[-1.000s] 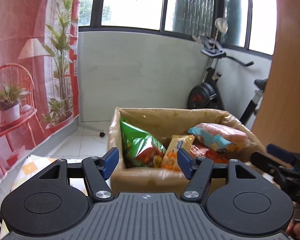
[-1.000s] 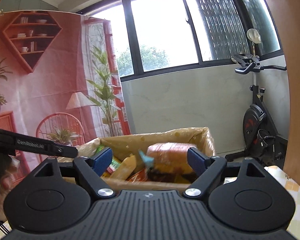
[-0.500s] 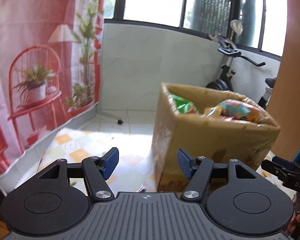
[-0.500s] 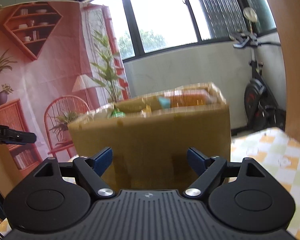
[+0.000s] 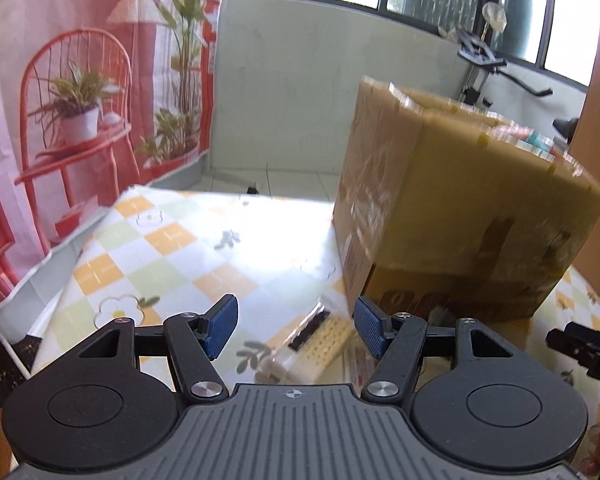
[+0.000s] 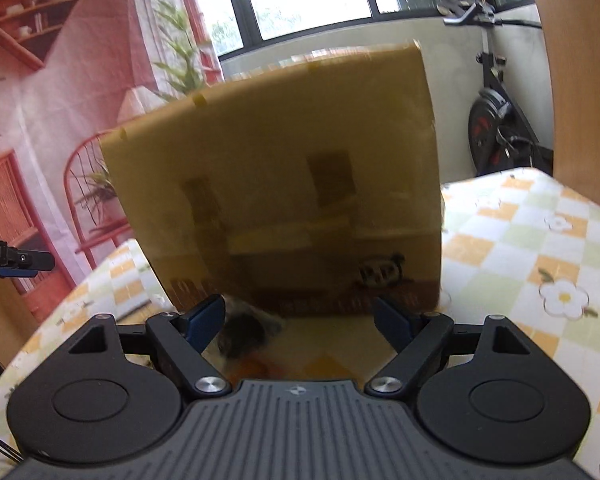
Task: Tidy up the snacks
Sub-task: 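Lower the left tool to the cracker packet while the right lowers to the blue-white packet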
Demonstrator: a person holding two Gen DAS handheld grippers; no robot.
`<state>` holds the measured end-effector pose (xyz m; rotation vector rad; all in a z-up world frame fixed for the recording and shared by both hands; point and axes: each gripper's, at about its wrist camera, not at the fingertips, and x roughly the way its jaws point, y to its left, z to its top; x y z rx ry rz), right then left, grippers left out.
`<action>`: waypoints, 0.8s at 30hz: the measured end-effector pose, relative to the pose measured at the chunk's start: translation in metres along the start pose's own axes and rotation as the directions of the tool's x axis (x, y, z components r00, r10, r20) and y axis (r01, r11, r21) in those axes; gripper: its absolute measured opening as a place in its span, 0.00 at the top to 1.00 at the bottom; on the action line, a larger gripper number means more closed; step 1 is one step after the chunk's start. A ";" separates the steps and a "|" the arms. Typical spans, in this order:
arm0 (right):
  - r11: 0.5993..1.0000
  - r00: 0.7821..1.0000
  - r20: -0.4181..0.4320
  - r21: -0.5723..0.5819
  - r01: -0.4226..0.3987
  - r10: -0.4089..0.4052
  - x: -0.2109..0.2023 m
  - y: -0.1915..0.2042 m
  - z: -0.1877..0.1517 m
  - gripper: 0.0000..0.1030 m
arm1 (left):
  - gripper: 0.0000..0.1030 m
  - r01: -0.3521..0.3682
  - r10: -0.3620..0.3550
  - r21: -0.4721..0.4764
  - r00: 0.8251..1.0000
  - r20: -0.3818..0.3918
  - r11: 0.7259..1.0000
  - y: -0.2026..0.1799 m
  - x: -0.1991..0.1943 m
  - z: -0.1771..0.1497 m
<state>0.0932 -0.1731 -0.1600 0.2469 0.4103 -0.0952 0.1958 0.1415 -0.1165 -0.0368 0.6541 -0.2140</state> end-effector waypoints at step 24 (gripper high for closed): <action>0.999 0.995 -0.094 -0.002 0.046 -0.046 0.037 -0.010 -0.031 0.19 | 0.35 0.035 -0.024 0.083 0.991 -0.130 0.996 -0.008 0.096 -0.027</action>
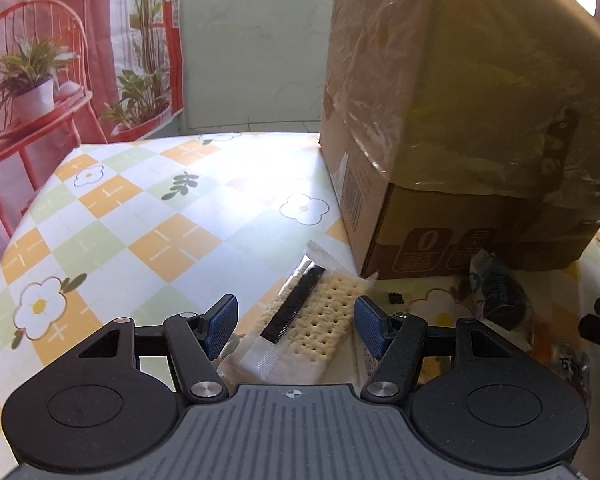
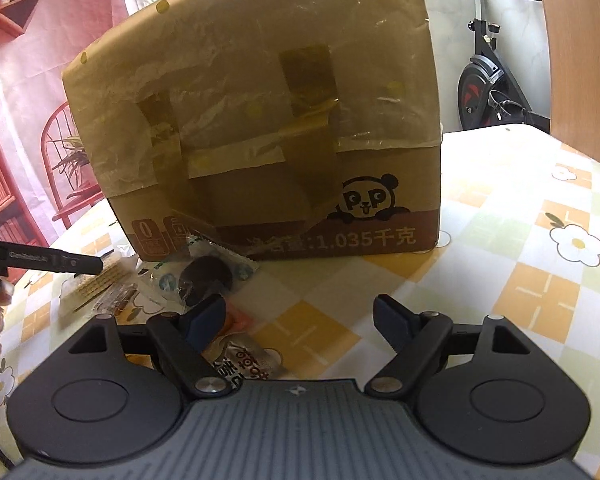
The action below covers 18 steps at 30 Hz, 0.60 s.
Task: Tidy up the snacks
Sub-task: 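Lower the left tool to the cracker packet while the right lowers to the blue-white packet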
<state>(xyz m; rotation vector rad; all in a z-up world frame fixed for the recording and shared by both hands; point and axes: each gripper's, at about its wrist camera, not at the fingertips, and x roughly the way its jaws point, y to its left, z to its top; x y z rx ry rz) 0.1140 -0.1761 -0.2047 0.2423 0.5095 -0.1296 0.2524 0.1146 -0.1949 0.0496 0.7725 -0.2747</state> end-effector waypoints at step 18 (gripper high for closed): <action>0.999 1.000 -0.025 0.039 -0.013 0.014 0.005 -0.006 0.000 0.19 | 0.40 -0.074 0.074 -0.039 0.997 -0.004 0.996 -0.010 -0.027 -0.031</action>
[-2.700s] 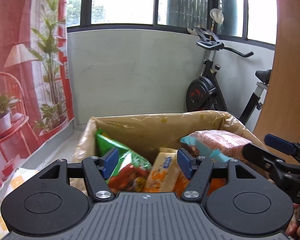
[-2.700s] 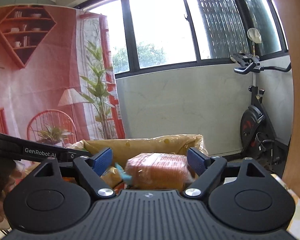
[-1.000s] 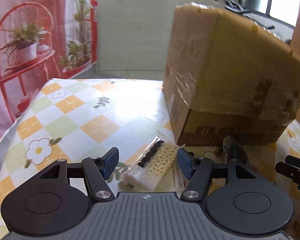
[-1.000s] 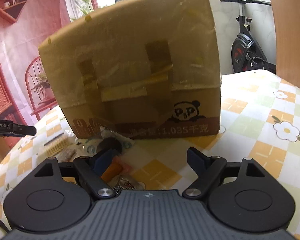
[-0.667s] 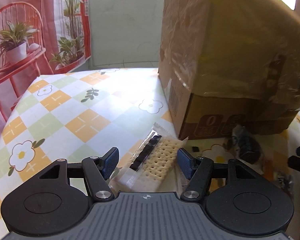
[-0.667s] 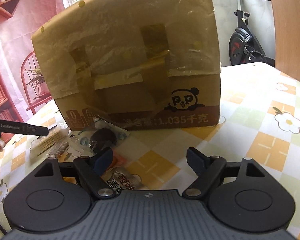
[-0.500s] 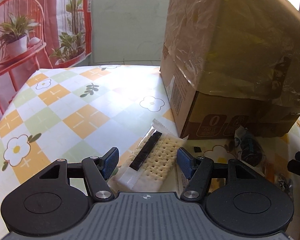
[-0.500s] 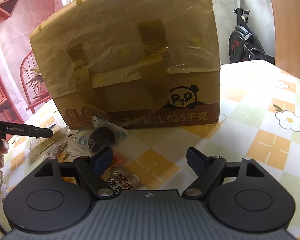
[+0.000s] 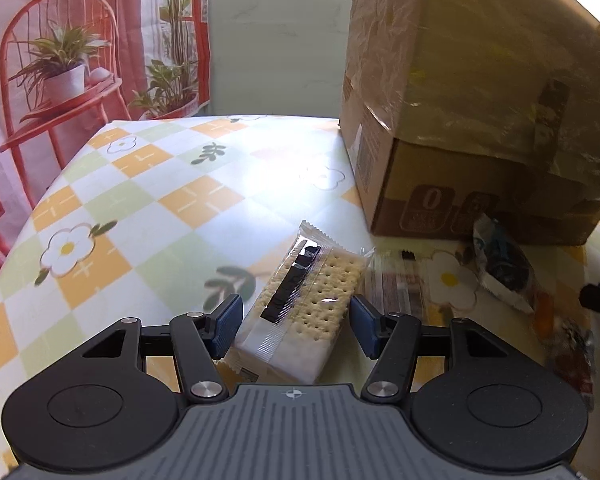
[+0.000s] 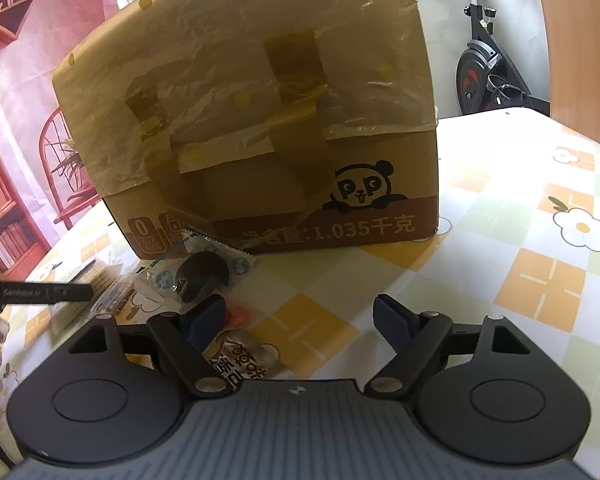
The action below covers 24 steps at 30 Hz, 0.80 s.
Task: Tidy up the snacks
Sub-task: 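Lower the left tool to the cracker packet while the right lowers to the blue-white packet, then grasp the white cracker packet with the left tool while the right grasps the blue-white packet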
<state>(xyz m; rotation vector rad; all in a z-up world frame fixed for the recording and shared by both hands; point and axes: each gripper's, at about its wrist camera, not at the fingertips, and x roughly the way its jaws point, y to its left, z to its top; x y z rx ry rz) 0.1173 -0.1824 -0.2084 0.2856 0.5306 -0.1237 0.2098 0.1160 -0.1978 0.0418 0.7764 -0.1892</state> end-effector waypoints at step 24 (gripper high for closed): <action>0.992 0.992 -0.033 -0.023 -0.126 0.125 0.017 0.028 0.042 0.19 | 0.40 -0.083 0.097 -0.185 0.993 0.068 0.979 -0.005 -0.041 -0.046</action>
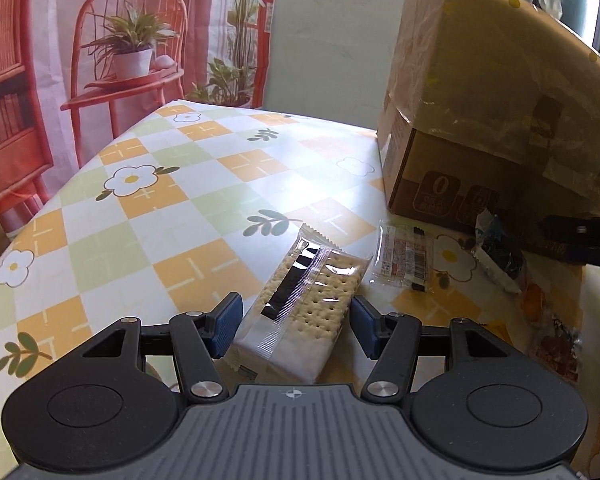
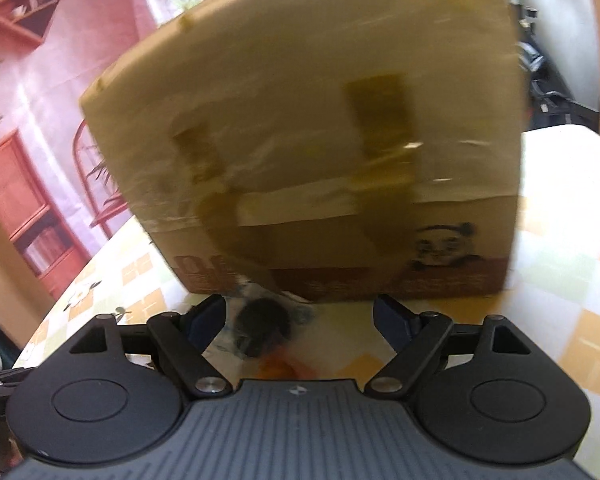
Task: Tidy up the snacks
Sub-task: 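Grasp the white cracker packet with the left tool while the right grasps the blue-white packet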
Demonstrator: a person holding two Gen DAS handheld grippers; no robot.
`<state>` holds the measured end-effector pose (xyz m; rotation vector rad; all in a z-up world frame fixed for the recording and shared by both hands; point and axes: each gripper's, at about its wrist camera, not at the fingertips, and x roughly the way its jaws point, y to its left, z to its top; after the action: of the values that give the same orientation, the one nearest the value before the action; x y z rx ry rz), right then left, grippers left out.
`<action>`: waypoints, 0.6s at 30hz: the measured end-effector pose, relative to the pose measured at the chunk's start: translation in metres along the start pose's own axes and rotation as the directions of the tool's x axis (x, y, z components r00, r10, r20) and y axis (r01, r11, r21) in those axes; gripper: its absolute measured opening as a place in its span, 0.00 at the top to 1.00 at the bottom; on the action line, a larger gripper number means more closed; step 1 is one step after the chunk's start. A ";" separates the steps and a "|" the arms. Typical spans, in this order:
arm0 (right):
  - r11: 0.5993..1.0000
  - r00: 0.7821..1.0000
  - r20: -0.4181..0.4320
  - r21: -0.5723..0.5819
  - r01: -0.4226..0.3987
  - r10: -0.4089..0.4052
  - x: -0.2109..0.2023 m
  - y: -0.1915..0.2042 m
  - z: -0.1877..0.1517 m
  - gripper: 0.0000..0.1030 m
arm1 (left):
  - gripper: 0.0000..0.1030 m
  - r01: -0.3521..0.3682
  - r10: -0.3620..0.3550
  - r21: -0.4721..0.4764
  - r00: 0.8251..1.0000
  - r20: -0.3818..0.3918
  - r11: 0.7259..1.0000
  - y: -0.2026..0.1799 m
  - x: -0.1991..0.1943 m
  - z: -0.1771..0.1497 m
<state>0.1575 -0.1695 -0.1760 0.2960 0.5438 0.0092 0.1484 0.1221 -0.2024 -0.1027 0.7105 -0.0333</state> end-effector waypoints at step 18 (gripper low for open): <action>0.997 0.990 -0.113 -0.025 0.077 -0.080 0.060 0.037 -0.001 0.25 | 0.40 0.036 -0.036 -0.003 0.999 0.036 0.999 0.006 0.001 -0.006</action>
<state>0.2111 -0.1287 -0.1973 0.2552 0.6679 -0.0447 0.1448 0.1271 -0.2082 -0.1194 0.6729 -0.0640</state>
